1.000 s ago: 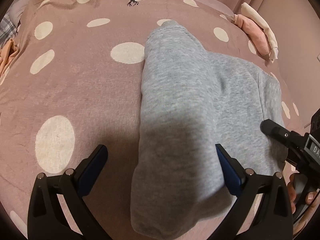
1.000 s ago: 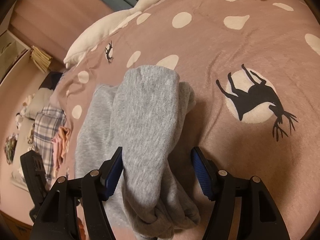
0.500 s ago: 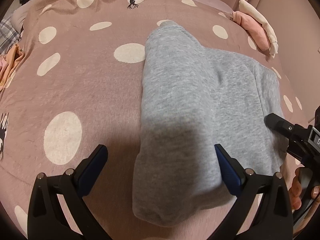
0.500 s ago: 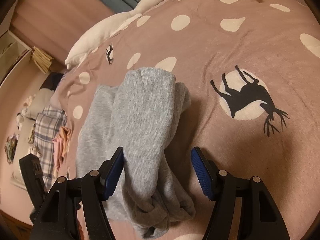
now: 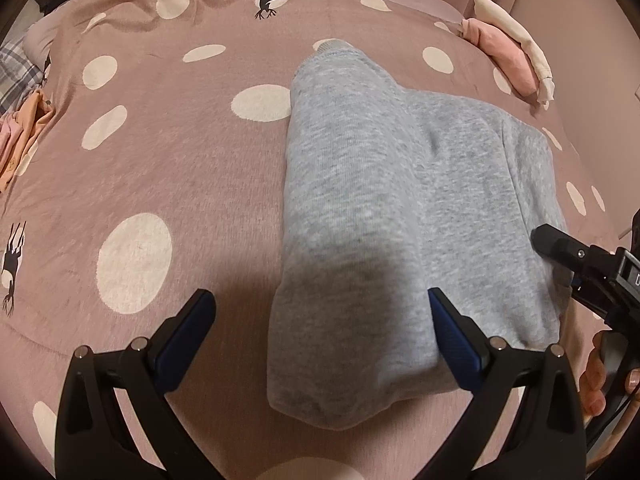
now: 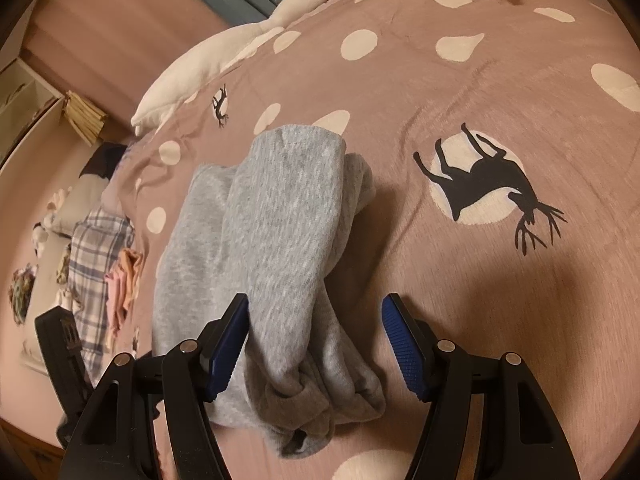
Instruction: Fold small clothes
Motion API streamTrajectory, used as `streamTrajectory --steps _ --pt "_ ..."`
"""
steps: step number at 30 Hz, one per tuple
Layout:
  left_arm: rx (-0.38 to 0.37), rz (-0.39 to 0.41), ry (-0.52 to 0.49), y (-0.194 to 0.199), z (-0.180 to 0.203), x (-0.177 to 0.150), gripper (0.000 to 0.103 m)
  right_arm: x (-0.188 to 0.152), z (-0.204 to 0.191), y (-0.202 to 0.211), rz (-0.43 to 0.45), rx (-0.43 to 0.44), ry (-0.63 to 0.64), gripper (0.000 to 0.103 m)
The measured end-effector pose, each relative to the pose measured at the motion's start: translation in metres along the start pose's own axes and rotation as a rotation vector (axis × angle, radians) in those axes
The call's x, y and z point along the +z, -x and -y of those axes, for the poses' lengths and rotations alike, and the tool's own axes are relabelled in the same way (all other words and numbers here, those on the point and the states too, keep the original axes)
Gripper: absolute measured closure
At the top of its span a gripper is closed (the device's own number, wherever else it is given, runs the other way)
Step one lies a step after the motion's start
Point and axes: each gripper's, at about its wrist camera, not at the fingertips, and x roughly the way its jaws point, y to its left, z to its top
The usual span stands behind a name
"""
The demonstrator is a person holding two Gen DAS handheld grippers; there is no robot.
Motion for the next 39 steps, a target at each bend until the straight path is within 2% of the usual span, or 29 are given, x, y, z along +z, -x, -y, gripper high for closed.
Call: streamTrajectory --steps 39 --pt "0.018 -0.005 -0.006 0.008 -0.001 -0.012 0.0 -0.019 -0.008 0.01 0.002 -0.043 0.052 0.035"
